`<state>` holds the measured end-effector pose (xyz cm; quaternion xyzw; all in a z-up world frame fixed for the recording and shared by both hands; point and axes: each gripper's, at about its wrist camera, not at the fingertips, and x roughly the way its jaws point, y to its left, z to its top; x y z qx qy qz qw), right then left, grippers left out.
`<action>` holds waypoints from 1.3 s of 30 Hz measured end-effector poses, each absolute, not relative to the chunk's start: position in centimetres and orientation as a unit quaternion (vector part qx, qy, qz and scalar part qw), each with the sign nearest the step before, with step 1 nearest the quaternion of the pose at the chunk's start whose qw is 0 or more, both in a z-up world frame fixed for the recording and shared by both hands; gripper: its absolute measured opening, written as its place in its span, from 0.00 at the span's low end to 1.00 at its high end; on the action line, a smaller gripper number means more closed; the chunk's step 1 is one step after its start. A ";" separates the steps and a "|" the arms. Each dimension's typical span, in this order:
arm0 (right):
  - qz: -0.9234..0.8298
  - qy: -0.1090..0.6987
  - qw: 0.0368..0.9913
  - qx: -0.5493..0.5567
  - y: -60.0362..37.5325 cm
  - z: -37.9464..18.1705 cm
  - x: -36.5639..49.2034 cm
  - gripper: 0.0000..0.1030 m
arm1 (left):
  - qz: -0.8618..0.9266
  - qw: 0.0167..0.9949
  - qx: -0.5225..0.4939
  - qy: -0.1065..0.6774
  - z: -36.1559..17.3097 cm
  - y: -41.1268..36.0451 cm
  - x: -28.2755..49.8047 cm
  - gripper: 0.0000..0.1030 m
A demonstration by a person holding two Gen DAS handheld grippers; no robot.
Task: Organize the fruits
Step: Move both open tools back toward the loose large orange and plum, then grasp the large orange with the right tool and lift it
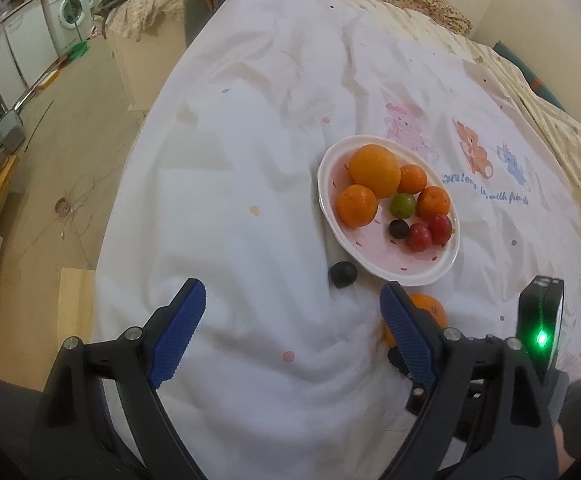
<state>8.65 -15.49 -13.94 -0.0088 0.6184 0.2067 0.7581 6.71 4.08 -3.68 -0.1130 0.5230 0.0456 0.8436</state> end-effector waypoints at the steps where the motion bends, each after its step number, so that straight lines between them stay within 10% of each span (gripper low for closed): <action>1: 0.208 0.620 0.757 -0.002 -15.7 -13.9 8.8 0.57 | 0.046 0.844 -0.110 0.523 -3.7 4.0 6.7 0.84; 14: 0.210 0.600 0.769 0.068 -19.4 -9.9 7.9 0.48 | 0.057 0.843 -0.108 0.524 -4.0 4.3 6.9 0.84; 15: 0.212 0.596 0.771 0.072 -19.8 -9.3 7.9 0.35 | 0.057 0.843 -0.109 0.524 -4.0 4.3 6.9 0.84; 16: 0.215 0.590 0.774 0.077 -20.1 -8.6 7.9 0.00 | 0.058 0.843 -0.111 0.523 -3.9 4.3 6.9 0.84; 29: 0.177 0.579 0.774 0.183 -25.6 -8.1 9.1 0.05 | 0.068 0.842 -0.112 0.523 -4.0 4.7 6.9 0.84; 32: 0.174 0.594 0.762 0.188 -24.8 -9.0 9.7 0.13 | 0.067 0.842 -0.113 0.523 -4.0 4.7 7.0 0.84; 35: 0.183 0.622 0.740 0.179 -22.7 -10.8 9.9 0.85 | 0.067 0.841 -0.120 0.523 -4.1 4.8 7.2 0.84; 39: 0.197 0.638 0.737 0.102 -18.0 -12.9 9.4 0.87 | 0.073 0.837 -0.127 0.527 -4.3 5.2 7.4 0.84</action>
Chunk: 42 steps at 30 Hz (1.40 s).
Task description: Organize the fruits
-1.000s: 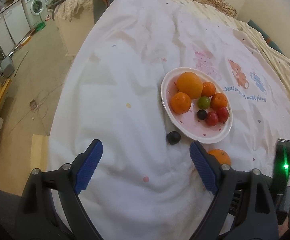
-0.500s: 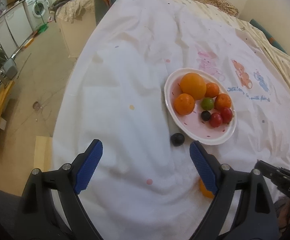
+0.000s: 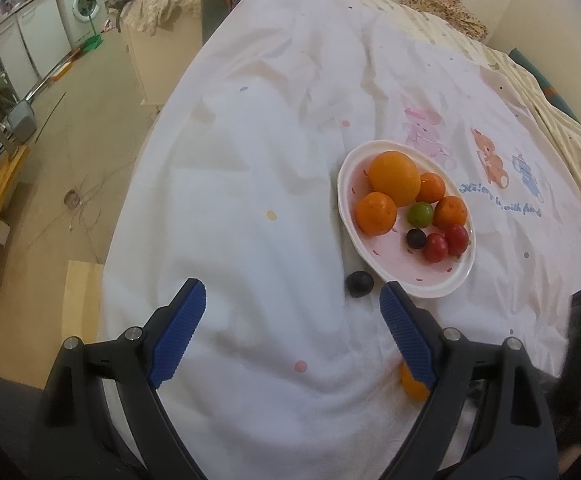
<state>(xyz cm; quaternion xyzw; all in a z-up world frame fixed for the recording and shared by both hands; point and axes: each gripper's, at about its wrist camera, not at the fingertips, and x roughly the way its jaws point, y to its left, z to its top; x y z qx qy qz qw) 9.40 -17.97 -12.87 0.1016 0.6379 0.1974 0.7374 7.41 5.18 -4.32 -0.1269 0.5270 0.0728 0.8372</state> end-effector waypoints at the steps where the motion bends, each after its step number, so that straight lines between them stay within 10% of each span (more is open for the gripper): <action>1: 0.205 0.642 0.734 0.082 -16.9 -13.5 9.2 0.82 | 0.074 0.836 -0.129 0.528 -4.3 5.3 7.4 0.84; 7: 0.197 0.634 0.748 -0.011 -14.8 -14.4 8.2 0.62 | 0.082 0.834 -0.136 0.529 -4.5 6.1 7.5 0.84; 28: 0.203 0.538 0.803 0.158 -25.0 -4.9 9.6 0.61 | 0.006 0.807 -0.031 0.590 -8.8 0.2 9.8 0.80; 33: 0.188 0.539 0.800 0.185 -26.4 -5.1 9.8 0.61 | -0.022 0.798 0.019 0.602 -11.0 -2.1 11.7 0.47; 40: 0.181 0.544 0.798 0.183 -26.5 -5.7 10.4 0.61 | -0.022 0.804 0.059 0.591 -11.9 -3.6 12.8 0.43; 42: 0.182 0.545 0.798 0.179 -26.3 -5.7 10.4 0.61 | -0.021 0.803 0.060 0.592 -12.2 -3.5 13.1 0.24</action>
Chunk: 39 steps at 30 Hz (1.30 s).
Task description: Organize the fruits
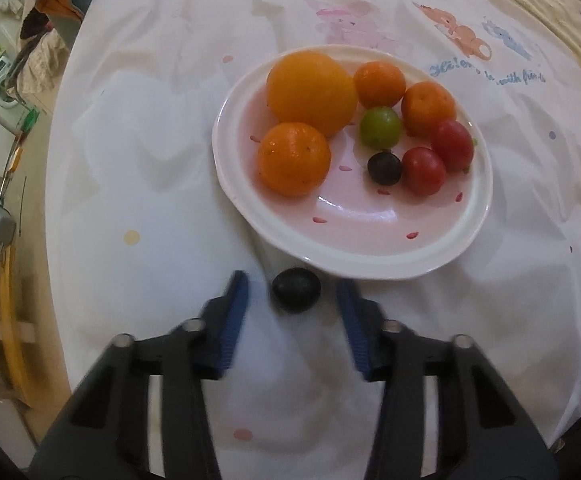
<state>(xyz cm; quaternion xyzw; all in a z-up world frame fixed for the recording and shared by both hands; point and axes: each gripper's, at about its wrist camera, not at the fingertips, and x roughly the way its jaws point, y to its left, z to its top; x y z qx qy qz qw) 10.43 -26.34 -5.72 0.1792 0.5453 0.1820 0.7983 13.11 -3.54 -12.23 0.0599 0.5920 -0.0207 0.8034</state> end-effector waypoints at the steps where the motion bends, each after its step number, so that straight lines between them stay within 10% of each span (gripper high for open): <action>1: 0.183 0.546 0.798 0.177 -26.2 -5.7 10.4 0.61 | -0.022 0.804 0.058 0.592 -12.3 -3.4 13.2 0.20; 39: 0.180 0.546 0.795 0.194 -26.8 -5.0 9.9 0.61 | -0.016 0.826 -0.021 0.563 -8.9 -1.0 8.7 0.07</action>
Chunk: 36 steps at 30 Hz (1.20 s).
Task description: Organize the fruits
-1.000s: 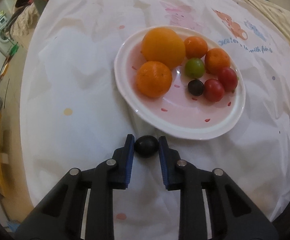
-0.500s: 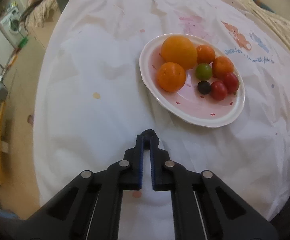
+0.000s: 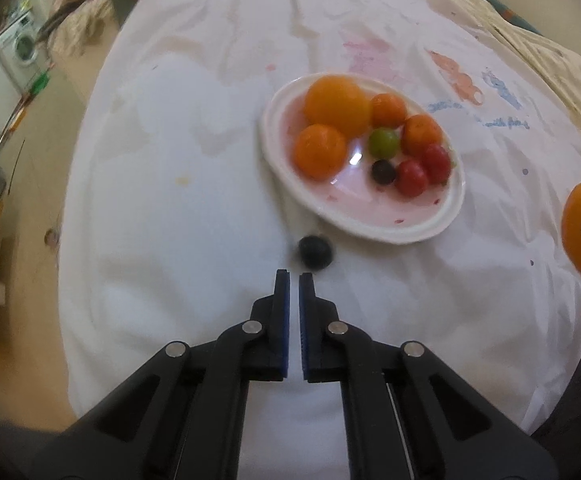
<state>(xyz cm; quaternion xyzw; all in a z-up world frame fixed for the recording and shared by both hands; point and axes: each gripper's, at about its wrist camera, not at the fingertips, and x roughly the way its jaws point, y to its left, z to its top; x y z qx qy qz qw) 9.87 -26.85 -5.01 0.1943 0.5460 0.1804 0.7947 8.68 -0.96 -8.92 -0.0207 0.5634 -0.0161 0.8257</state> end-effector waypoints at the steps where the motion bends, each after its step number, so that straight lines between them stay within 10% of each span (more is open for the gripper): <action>1: 0.179 0.548 0.794 0.194 -26.9 -5.1 9.9 0.61 | -0.015 0.822 -0.011 0.569 -9.2 -1.5 9.1 0.13; 3: 0.175 0.550 0.793 0.195 -27.0 -5.2 9.9 0.61 | -0.018 0.820 0.001 0.572 -9.8 -2.2 9.7 0.30; 36: 0.193 0.529 0.803 0.195 -27.0 -3.9 12.2 0.61 | 0.006 0.868 0.055 0.493 -2.7 -1.4 11.6 0.19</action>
